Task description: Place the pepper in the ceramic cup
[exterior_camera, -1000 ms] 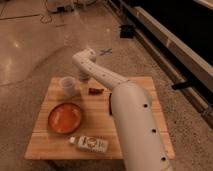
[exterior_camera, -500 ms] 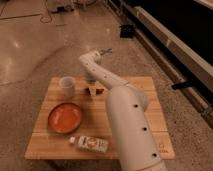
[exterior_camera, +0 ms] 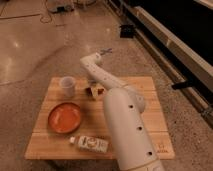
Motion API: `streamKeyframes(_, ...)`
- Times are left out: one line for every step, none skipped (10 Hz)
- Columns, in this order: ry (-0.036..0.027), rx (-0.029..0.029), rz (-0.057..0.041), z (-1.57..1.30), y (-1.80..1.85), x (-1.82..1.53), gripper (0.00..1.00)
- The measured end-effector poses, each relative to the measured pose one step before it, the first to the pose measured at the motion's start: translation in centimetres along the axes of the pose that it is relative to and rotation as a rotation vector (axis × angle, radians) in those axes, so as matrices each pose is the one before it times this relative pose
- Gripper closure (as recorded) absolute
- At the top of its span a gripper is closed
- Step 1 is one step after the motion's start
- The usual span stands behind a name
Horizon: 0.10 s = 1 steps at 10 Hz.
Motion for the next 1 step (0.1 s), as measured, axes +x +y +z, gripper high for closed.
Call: streamKeyframes(0.00275, -0.00396, 0.00921, 0.221, 0.219, 0.413, 0.54)
